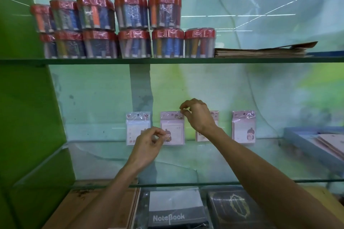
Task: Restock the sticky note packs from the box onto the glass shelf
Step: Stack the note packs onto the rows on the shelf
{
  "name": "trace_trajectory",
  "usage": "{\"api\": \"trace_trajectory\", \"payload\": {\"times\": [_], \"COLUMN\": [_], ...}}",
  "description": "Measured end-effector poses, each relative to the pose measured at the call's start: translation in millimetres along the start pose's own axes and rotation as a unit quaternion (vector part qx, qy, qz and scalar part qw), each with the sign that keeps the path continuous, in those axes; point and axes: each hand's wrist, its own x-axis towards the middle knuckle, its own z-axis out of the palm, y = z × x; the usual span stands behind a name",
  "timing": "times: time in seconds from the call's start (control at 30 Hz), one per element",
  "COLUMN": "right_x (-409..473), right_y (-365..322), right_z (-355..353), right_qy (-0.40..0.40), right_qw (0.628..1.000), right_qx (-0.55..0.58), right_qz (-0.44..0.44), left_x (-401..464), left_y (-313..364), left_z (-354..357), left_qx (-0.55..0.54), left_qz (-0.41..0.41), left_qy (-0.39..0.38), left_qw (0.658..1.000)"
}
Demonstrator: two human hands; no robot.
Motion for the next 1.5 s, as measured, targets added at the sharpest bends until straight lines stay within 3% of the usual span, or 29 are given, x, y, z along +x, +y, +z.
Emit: {"api": "trace_trajectory", "payload": {"times": [0.27, 0.4, 0.57, 0.77, 0.87, 1.0, 1.17, 1.33, 1.5], "right_x": [-64, -107, -144, -167, -177, -183, -179, -174, -172], "right_y": [42, 78, 123, 196, 225, 246, 254, 249, 245], "right_z": [-66, -97, -143, -195, -215, -228, -233, -234, -244], "right_qy": [0.061, 0.099, 0.098, 0.109, 0.079, -0.017, -0.082, -0.034, 0.16], "right_qw": [0.991, 0.985, 0.986, 0.964, 0.94, 0.9, 0.905, 0.926, 0.955], "right_qx": [0.111, 0.111, 0.035, -0.144, -0.226, -0.267, -0.245, -0.228, -0.119], "right_qz": [0.048, 0.092, 0.133, 0.194, 0.244, 0.343, 0.338, 0.298, 0.221], "left_x": [8, 12, 14, 11, 9, 9, 12, 17, 27], "left_y": [36, 56, 83, 115, 129, 142, 155, 163, 170], "left_z": [55, 98, 154, 216, 240, 262, 279, 291, 301], "left_qx": [-0.203, -0.255, -0.275, -0.302, -0.311, -0.309, -0.296, -0.3, -0.293], "left_qz": [-0.032, -0.043, -0.04, -0.045, -0.048, -0.048, -0.046, -0.044, -0.044], "left_qy": [0.027, 0.008, -0.038, -0.084, -0.103, -0.122, -0.134, -0.134, -0.123], "left_qw": [0.978, 0.966, 0.96, 0.948, 0.944, 0.942, 0.945, 0.943, 0.947]}}
